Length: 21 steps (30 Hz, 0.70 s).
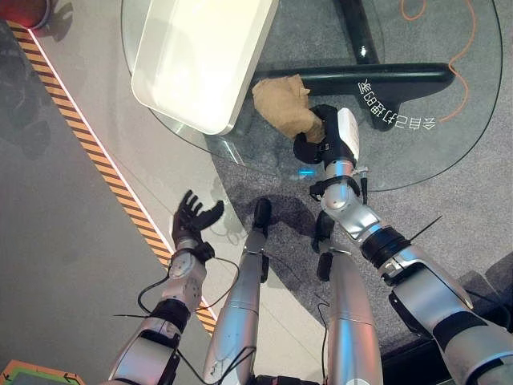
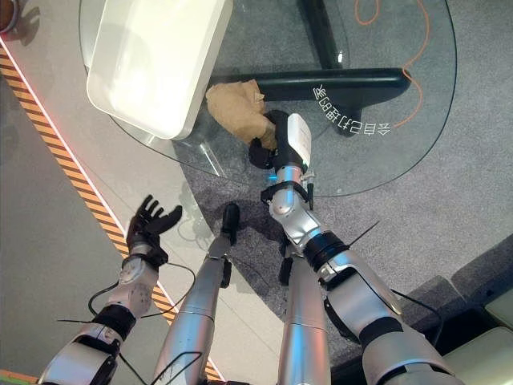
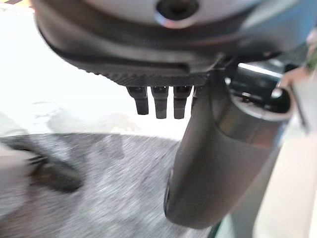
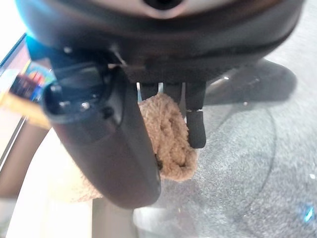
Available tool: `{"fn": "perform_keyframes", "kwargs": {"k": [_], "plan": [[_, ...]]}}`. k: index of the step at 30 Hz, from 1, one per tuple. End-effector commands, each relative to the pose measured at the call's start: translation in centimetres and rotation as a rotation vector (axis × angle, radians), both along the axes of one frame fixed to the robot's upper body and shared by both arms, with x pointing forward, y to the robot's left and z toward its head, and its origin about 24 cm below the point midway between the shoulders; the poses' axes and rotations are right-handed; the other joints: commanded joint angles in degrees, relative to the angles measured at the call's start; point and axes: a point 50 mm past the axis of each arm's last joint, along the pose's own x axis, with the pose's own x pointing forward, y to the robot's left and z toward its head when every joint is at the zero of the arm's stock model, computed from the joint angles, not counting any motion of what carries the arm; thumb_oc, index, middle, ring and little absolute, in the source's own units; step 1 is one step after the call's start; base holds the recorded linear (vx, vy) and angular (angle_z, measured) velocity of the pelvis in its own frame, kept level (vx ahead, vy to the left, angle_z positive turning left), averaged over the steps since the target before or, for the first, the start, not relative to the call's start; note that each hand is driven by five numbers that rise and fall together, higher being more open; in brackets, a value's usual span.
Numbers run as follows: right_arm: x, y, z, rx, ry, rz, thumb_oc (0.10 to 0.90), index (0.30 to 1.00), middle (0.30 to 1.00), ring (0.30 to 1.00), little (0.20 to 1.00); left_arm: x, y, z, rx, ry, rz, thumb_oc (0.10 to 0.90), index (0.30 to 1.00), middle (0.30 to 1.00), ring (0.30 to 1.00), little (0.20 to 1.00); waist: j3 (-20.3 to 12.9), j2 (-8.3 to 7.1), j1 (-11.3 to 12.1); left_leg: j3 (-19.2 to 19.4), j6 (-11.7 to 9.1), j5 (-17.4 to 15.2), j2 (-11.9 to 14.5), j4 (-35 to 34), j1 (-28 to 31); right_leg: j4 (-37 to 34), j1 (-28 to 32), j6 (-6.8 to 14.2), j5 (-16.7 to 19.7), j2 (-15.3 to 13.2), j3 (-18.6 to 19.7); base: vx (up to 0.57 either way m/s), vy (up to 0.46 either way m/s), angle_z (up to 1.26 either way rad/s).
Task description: Wipe the table with a cloth and put it in the basket.
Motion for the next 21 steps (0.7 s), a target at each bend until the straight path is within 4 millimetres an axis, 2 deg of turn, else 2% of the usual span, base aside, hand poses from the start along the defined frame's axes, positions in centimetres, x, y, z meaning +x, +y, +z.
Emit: {"fn": "perform_keyframes", "kwargs": {"k": [1,4,8,12,16,17,21], "plan": [[-1.0,-1.1,2.8,0.157,-0.177,-0.03,0.1,0.3,0.3,0.3,0.2,-0.6,3.5,2.3,-0.004,-0.134,0.212,0.8,0.9,0.9,0.9,0.9,1.3,-0.65,0.0,4.2,4.5,-2.1,-2.3,3.4,0.1,-3.2,1.3,-0.1,2.9,2.5,-0.6,0.0,0.0,0.0],[-1.8,-1.1,3.1,0.202,-0.219,-0.011,0.1,0.3,0.3,0.3,0.2,-0.7,3.9,3.5,-0.01,-0.189,0.289,0.8,0.9,0.9,0.9,0.9,1.3,-1.13,-0.4,3.9,4.6,-2.4,-2.3,3.9,-0.1,-2.7,1.2,-0.1,2.6,2.8,-0.4,0.0,0.0,0.0],[-2.2,-1.0,3.3,0.222,-0.243,-0.002,0.1,0.3,0.3,0.3,0.2,-0.7,4.2,4.1,-0.009,-0.21,0.325,0.8,0.9,0.9,0.9,0.9,1.3,-1.42,-0.5,3.8,4.7,-2.6,-2.3,4.1,-0.3,-2.5,1.1,-0.1,2.5,3.0,-0.3,0.0,0.0,0.0],[-3.2,-0.9,4.3,0.262,-0.309,0.021,0.1,0.3,0.3,0.3,0.2,-1.3,5.5,5.8,0.012,-0.284,0.453,0.8,0.9,0.9,0.9,0.9,1.3,-2.21,-0.9,3.8,4.7,-2.9,-2.2,4.7,-0.6,-2.2,1.1,-0.3,2.2,3.5,0.0,0.01,-0.011,-0.01],[-4.0,-0.8,4.9,0.274,-0.349,0.037,0.1,0.3,0.3,0.3,0.2,-1.7,6.1,8.3,0.093,-0.386,0.541,0.8,0.9,0.9,0.9,0.9,1.3,-2.44,-1.0,3.7,4.6,-2.9,-2.2,5.0,-0.8,-1.8,1.0,-0.4,2.0,3.9,0.3,0.01,-0.003,-0.04],[-4.3,-0.8,5.0,0.281,-0.361,0.044,0.1,0.3,0.3,0.3,0.2,-1.9,6.2,9.5,0.143,-0.436,0.564,0.8,0.9,0.9,0.9,0.9,1.3,-2.56,-1.1,3.7,4.6,-3.0,-2.1,5.1,-0.8,-1.7,1.1,-0.4,1.9,4.0,0.5,0.0,0.0,0.0],[-5.1,-0.7,5.2,0.291,-0.394,0.064,0.1,0.3,0.3,0.3,0.2,-2.4,5.4,13.0,0.23,-0.604,0.591,0.8,0.9,0.9,0.9,0.9,1.3,-2.8,-1.1,3.6,4.6,-3.2,-2.2,5.2,-0.9,-1.6,1.1,-0.4,1.8,4.3,0.5,0.0,0.0,0.0]]}}
